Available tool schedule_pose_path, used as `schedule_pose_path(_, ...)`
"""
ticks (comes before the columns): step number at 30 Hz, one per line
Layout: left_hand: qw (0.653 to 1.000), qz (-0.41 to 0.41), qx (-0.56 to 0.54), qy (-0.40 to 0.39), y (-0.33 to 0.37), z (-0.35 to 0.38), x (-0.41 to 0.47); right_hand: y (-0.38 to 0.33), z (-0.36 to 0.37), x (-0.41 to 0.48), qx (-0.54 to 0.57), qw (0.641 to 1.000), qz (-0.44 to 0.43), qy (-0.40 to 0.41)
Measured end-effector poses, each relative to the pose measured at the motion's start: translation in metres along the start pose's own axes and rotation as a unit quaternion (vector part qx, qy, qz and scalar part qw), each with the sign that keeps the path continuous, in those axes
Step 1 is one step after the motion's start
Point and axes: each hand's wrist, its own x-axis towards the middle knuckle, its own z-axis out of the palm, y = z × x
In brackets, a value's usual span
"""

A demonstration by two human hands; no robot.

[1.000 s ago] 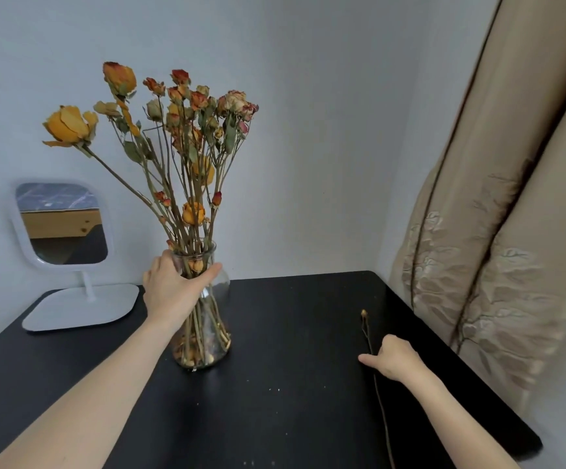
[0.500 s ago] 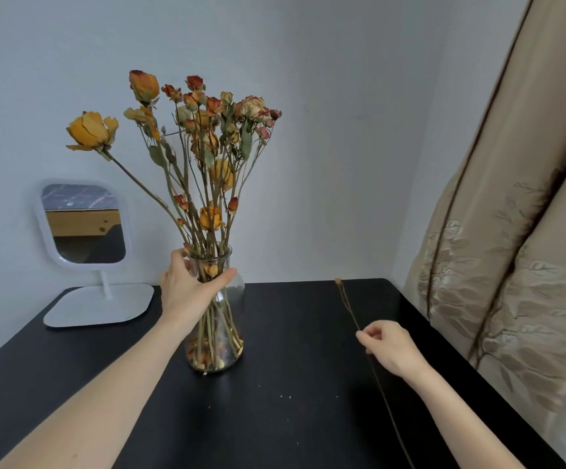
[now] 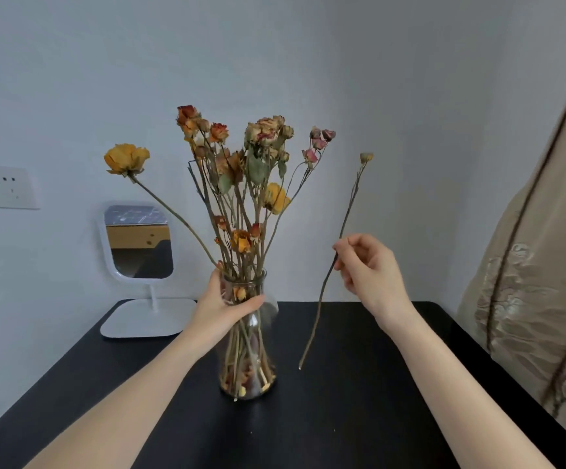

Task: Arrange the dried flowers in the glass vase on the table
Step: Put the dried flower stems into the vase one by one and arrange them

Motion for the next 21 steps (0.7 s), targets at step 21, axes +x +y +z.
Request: schedule_pose_path(21, 0.995, 0.029, 0.051, 0.084, 0.003, -0.003, 0.000, -0.034, 0.032, 0.029, 0.046, 0.978, -0.150, 0.136)
